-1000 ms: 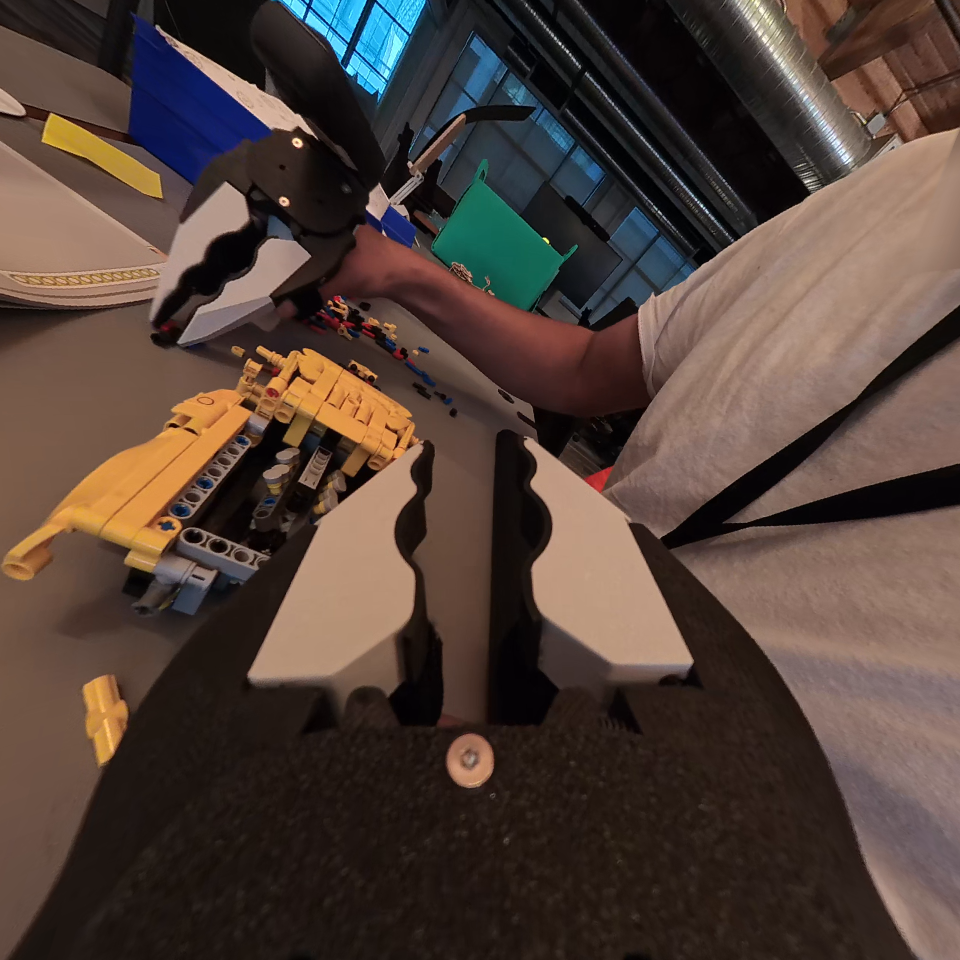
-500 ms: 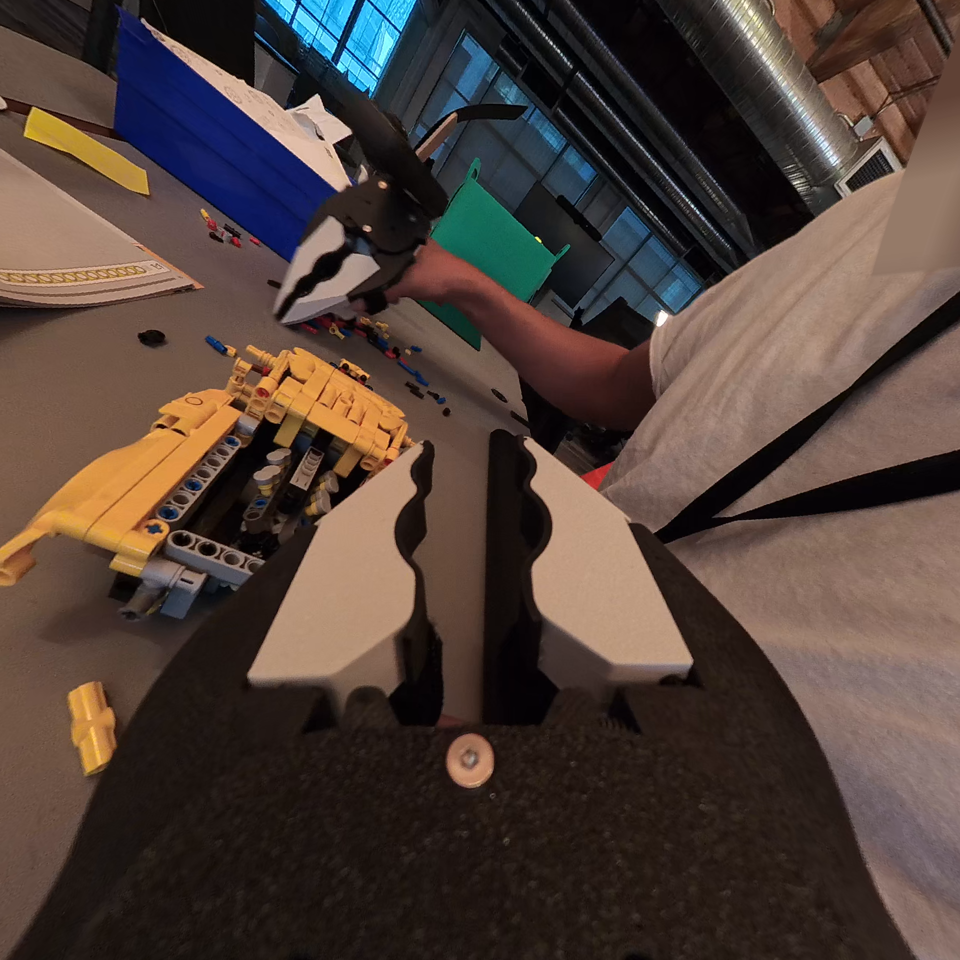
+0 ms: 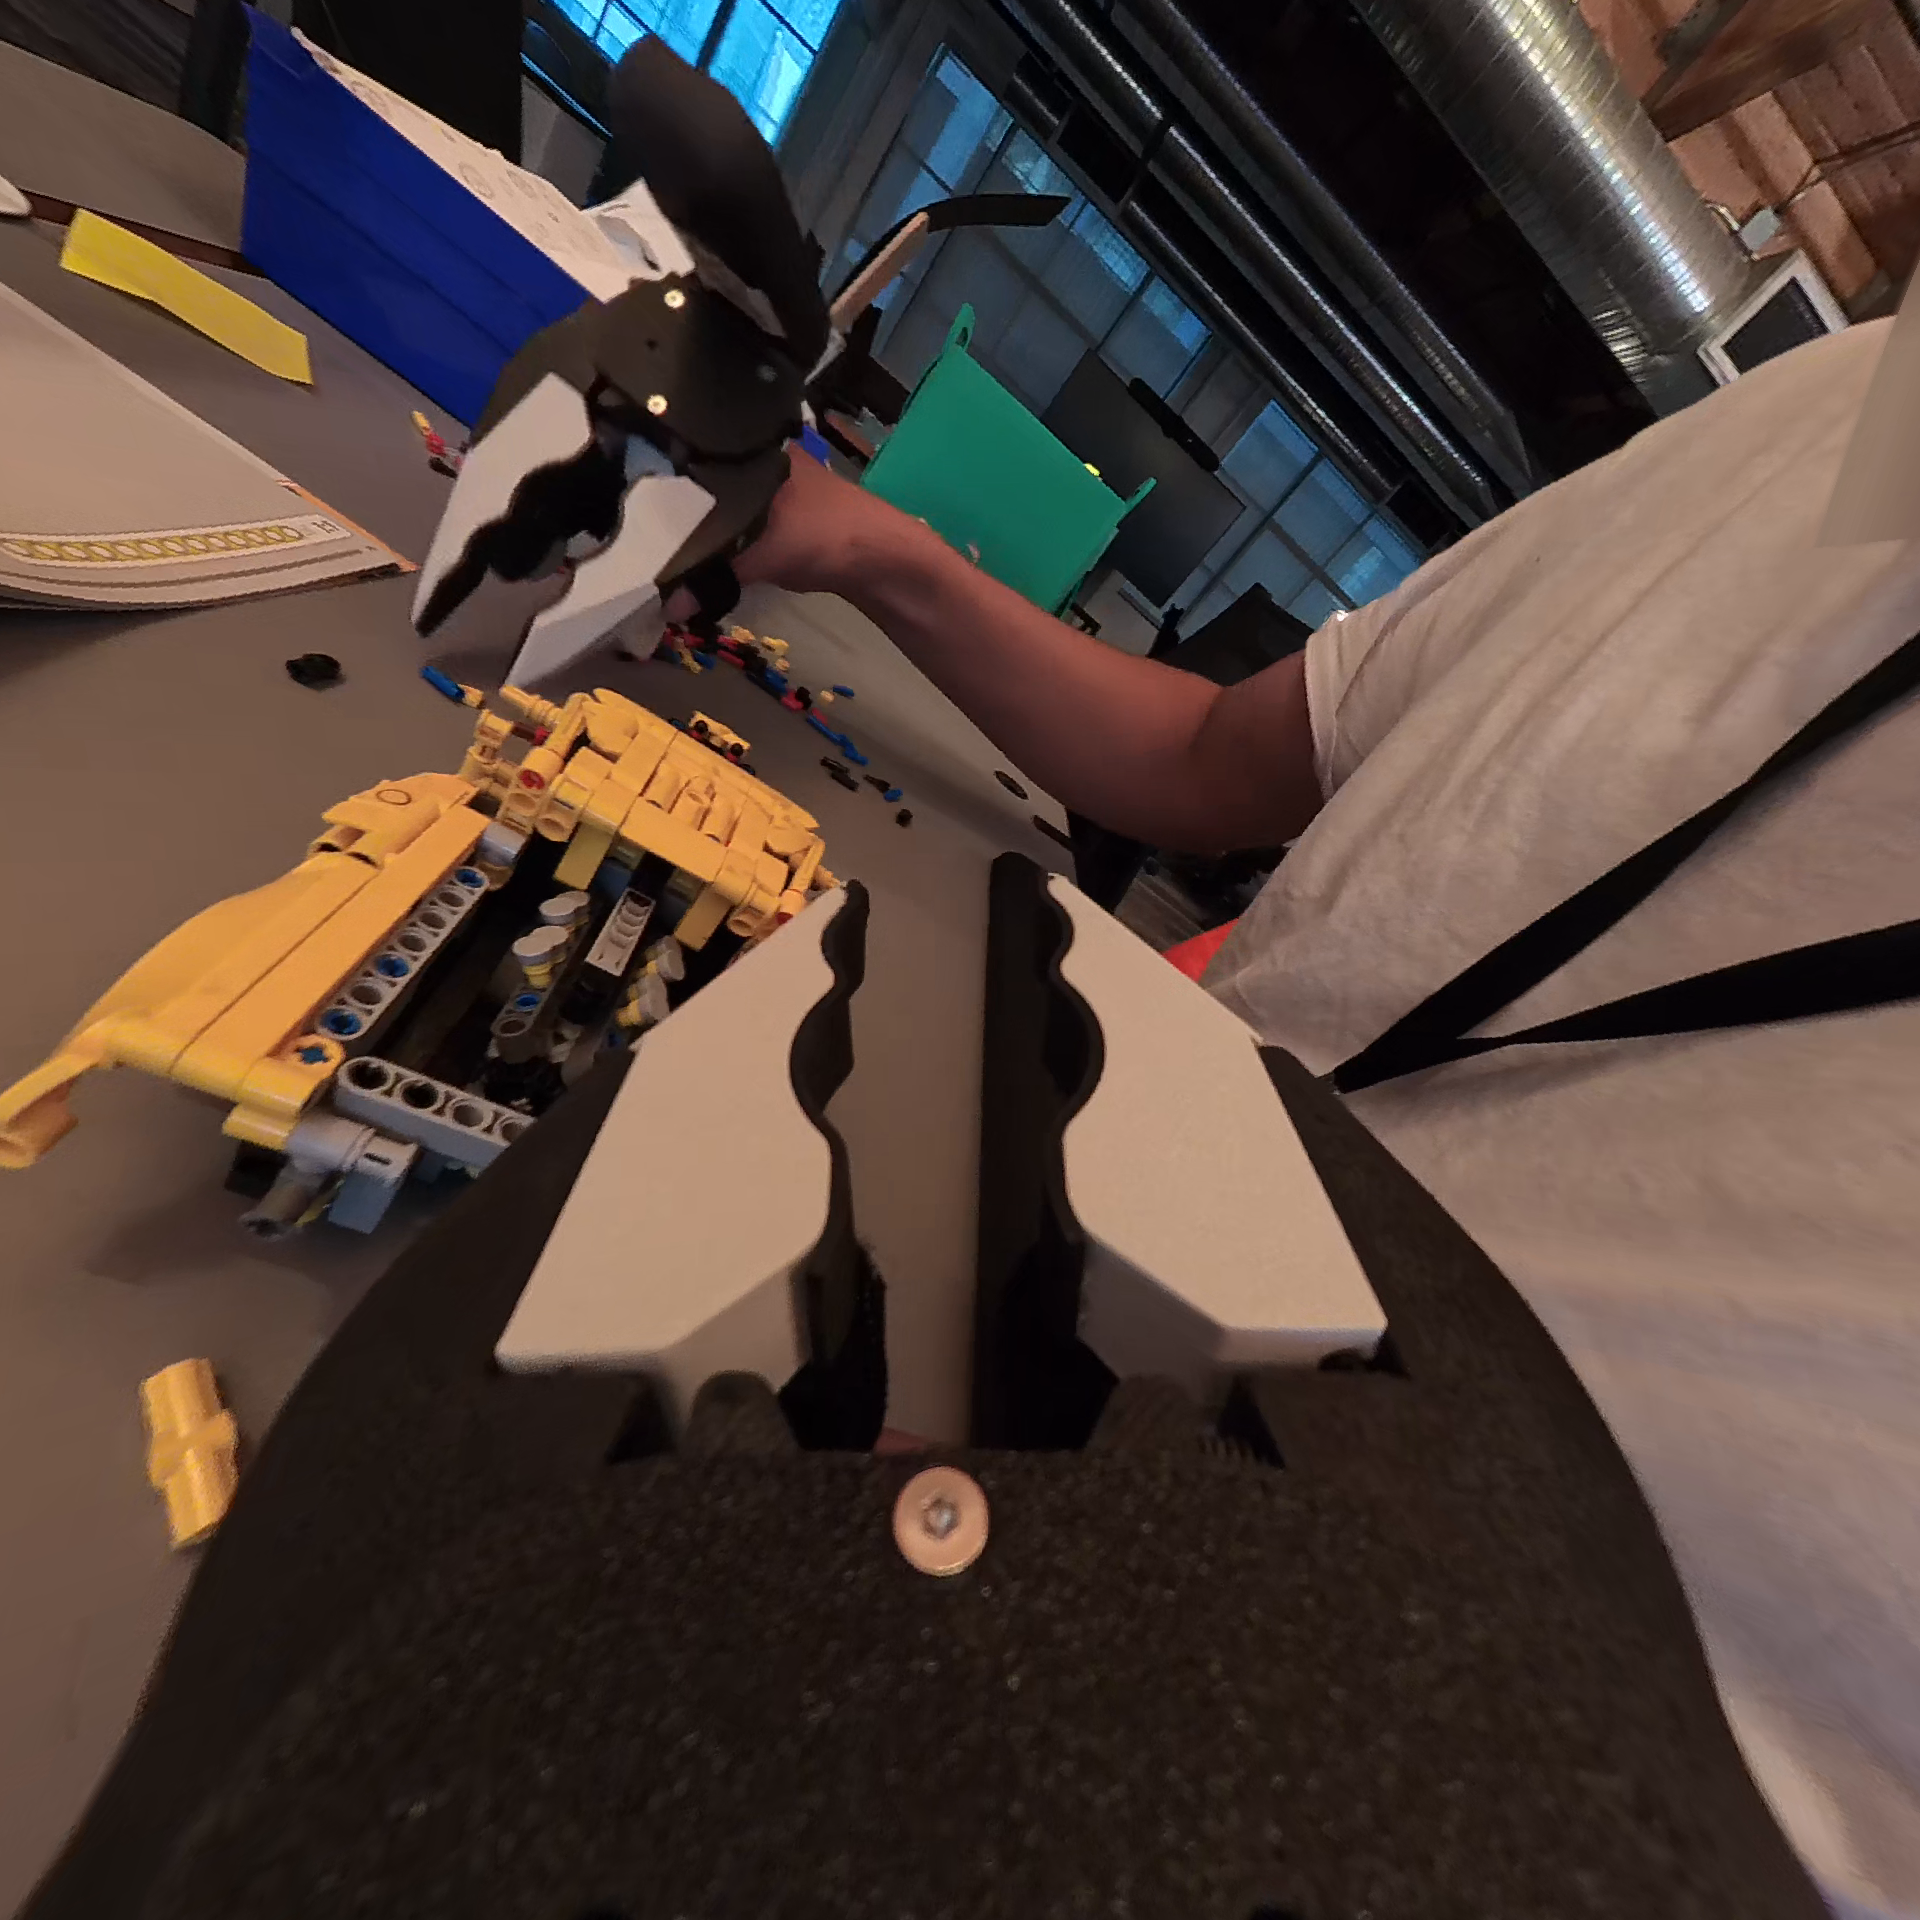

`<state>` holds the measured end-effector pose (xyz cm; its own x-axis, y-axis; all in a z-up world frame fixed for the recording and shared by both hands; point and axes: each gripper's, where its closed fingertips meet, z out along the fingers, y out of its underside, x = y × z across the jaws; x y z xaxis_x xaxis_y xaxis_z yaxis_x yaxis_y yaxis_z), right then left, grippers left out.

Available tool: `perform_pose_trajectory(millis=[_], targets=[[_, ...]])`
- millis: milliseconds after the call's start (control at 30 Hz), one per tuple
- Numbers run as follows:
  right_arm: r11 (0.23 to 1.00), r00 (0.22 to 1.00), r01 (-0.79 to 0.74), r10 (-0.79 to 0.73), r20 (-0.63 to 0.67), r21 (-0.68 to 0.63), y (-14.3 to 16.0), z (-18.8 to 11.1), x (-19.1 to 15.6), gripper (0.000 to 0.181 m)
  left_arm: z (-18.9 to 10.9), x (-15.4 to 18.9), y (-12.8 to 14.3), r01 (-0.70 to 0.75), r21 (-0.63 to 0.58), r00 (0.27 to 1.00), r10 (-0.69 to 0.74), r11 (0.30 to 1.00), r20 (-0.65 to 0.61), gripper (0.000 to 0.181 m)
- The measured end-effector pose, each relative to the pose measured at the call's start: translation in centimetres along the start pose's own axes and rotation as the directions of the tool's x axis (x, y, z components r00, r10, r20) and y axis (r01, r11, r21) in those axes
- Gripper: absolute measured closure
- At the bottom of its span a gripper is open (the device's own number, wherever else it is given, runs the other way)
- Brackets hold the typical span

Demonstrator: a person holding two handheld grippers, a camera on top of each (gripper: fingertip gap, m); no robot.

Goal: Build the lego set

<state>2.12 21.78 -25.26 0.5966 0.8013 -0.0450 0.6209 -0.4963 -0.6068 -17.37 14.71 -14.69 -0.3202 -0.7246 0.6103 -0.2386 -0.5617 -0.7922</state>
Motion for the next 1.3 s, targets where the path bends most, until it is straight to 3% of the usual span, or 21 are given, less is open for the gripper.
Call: perform_pose_trajectory(millis=[100,233,333,433,600,700,800,867,933,1000,1067,1167,1300], targets=[[0.998,0.998,0.049,-0.048,0.042,-0.031,0.0,1.0,-0.2,0.152,-0.4,0.0,-0.5,-0.021,0.019,1.0,0.021,1.0,0.018,0.15],[0.992,0.994,0.109,-0.108,0.013,-0.067,0.6,1.0,0.1,0.167,-0.6,0.0,-1.0,-0.025,0.041,0.999,0.024,0.999,0.022,0.15],[0.993,0.997,0.079,-0.08,-0.003,-0.085,1.6,0.3,0.3,0.167,-0.4,0.1,-0.7,-0.04,0.016,0.999,0.04,0.999,0.025,0.15],[0.994,0.999,0.014,-0.018,-0.041,-0.112,3.9,-1.5,0.6,0.167,-0.4,0.6,-0.9,-0.053,0.017,0.998,0.053,0.998,0.018,0.15],[0.971,0.973,-0.121,0.076,-0.216,-0.206,10.1,-6.4,1.9,0.168,-0.9,0.5,-1.9,-0.05,0.04,0.998,0.049,0.998,0.032,0.15],[0.959,0.952,-0.174,0.106,-0.287,-0.224,12.3,-8.2,2.3,0.167,-0.9,-0.9,-2.3,-0.058,-0.003,0.99,0.058,0.998,0.127,0.15],[0.974,0.94,-0.187,0.141,-0.31,-0.127,10.4,-8.7,2.0,0.152,-0.4,-2.7,-2.6,-0.146,-0.132,0.946,0.177,0.98,0.27,0.138],[0.985,0.959,-0.172,0.166,-0.231,-0.008,7.1,-7.8,0.1,0.151,0.6,-3.2,-2.7,-0.221,-0.257,0.903,0.297,0.941,0.311,0.124],[0.992,0.985,-0.116,0.121,-0.124,0.048,4.9,-6.1,-2.3,0.152,2.1,-3.0,-2.6,-0.266,-0.36,0.884,0.375,0.894,0.278,0.114],[1.0,0.993,-0.012,0.009,-0.121,-0.026,5.0,-4.6,-2.5,0.152,3.5,-2.6,-2.2,-0.277,-0.429,0.891,0.397,0.86,0.221,0.111],[0.997,0.992,0.056,-0.061,-0.112,-0.048,5.0,-3.6,-1.6,0.155,4.5,-2.6,-1.8,-0.276,-0.469,0.896,0.401,0.839,0.189,0.111],[0.991,0.991,0.129,-0.128,0.037,-0.023,4.0,-2.4,-2.2,0.155,5.5,-3.6,-1.5,-0.258,-0.508,0.894,0.403,0.822,0.196,0.111],[0.976,0.968,0.219,-0.218,0.125,0.007,3.5,-1.3,-2.4,0.162,6.4,-3.3,-1.9,-0.243,-0.483,0.908,0.372,0.841,0.191,0.111]])
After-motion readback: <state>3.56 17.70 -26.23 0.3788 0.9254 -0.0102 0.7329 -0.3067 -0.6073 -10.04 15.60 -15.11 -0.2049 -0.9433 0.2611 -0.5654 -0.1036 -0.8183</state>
